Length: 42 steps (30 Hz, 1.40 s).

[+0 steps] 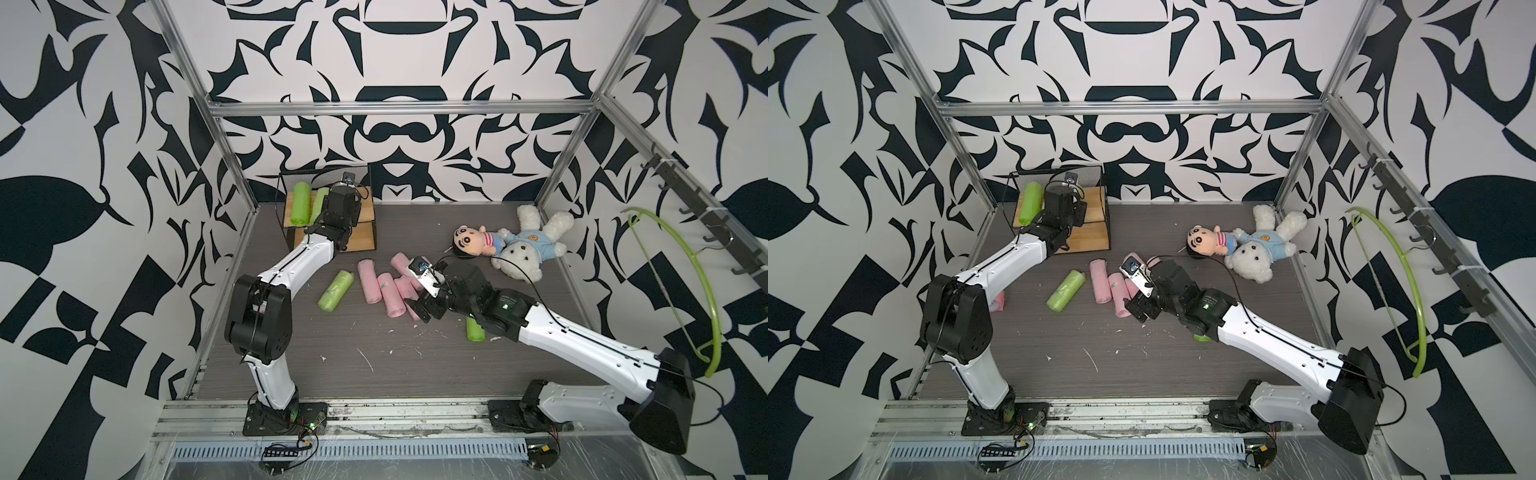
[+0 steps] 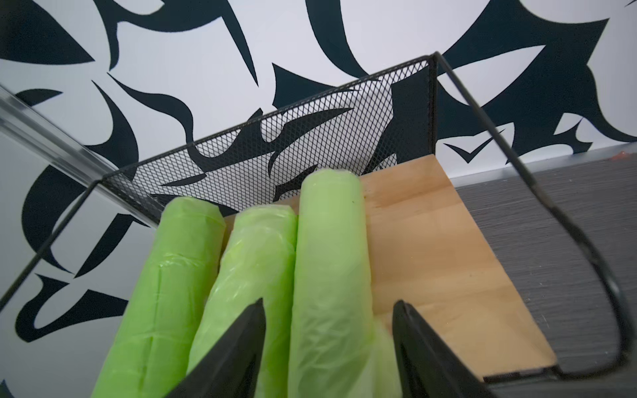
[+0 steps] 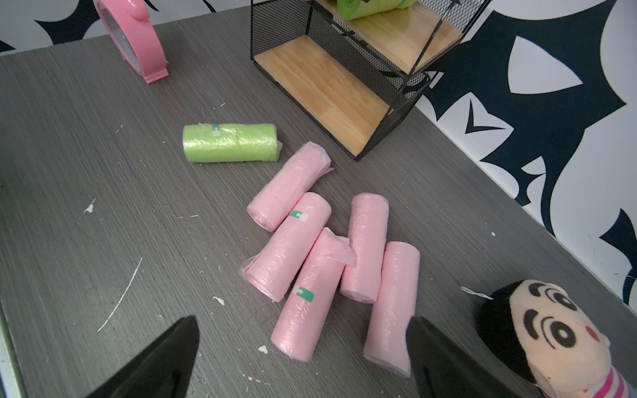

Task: Sort the rolls of trash bags by color and place them on the shelf
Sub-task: Place the roll of trash bags on the shelf.

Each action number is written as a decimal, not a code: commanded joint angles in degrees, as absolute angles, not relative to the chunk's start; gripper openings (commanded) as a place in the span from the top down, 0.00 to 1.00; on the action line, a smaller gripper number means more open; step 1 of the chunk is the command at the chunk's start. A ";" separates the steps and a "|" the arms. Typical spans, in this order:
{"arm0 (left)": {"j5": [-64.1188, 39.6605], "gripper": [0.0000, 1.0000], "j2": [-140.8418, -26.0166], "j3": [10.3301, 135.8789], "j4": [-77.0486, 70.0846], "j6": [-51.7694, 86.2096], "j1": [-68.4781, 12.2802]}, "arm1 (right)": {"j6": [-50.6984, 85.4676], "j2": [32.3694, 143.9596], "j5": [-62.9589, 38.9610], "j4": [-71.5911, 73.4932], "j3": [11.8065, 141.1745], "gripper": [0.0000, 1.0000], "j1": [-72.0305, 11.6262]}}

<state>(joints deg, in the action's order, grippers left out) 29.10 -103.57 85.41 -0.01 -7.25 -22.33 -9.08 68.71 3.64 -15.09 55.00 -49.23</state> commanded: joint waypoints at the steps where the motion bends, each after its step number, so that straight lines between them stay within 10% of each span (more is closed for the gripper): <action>1: 28.21 0.35 -107.31 91.28 4.98 -9.83 -22.06 | -8.09 68.98 3.10 -12.99 55.89 0.00 -49.14; 42: 33.43 0.35 -119.81 108.26 16.05 -15.16 -16.61 | -5.36 64.85 4.74 -13.31 51.74 0.00 -49.17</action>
